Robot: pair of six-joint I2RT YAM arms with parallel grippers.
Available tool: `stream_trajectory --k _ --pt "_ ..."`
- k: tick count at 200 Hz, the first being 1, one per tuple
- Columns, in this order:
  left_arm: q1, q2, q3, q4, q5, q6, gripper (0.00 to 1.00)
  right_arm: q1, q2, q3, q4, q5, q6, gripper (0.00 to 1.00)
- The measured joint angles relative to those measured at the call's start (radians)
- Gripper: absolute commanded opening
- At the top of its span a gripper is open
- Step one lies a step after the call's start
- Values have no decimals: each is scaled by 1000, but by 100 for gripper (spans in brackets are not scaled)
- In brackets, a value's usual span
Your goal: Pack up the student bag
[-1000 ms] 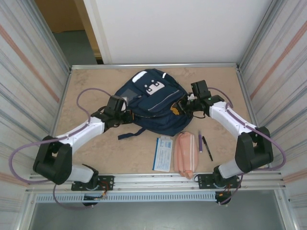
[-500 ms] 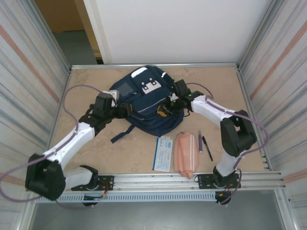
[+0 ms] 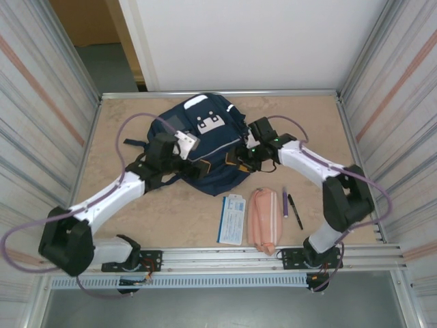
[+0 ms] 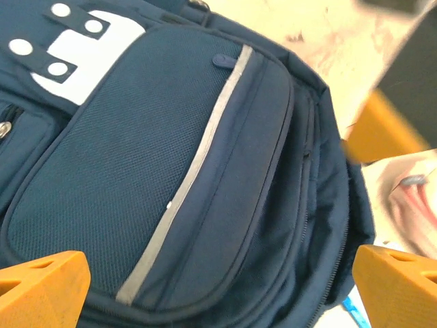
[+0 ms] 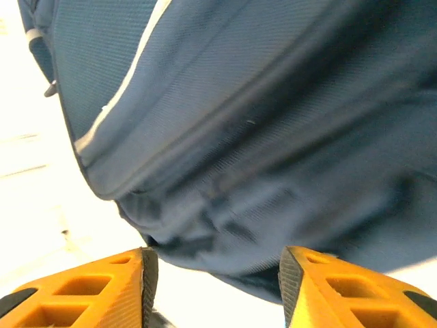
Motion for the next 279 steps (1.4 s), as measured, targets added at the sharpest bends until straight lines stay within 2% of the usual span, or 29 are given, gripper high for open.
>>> stream_trajectory --k 31,58,76,105,125,165,195,213,253,279 --pt "-60 121 106 -39 -36 153 99 -63 -183 -58 -80 104 -102 55" --pt "-159 244 185 -77 -172 283 99 -151 -270 -108 -135 175 -155 55" --pt "-196 334 247 -118 -261 315 90 -183 -303 -151 -164 203 -170 55" --pt "-191 404 316 -156 -367 310 82 -183 -314 -187 -178 206 -180 55" --pt "-175 402 327 -161 -349 287 80 -182 -314 -203 -177 206 -180 55" --pt "-108 381 327 -160 -216 249 79 -181 -314 -212 -175 203 -180 55" --pt "-103 381 328 -169 -182 250 46 -179 -314 -219 -172 199 -180 55" --pt "-105 388 336 -187 -172 260 0 -174 -314 -220 -169 199 -180 55" --pt "-114 387 358 -181 -217 285 0 -161 -314 -227 -164 188 -178 55" --pt "-114 334 369 -180 -261 312 0 -154 -310 -246 -153 178 -174 55"
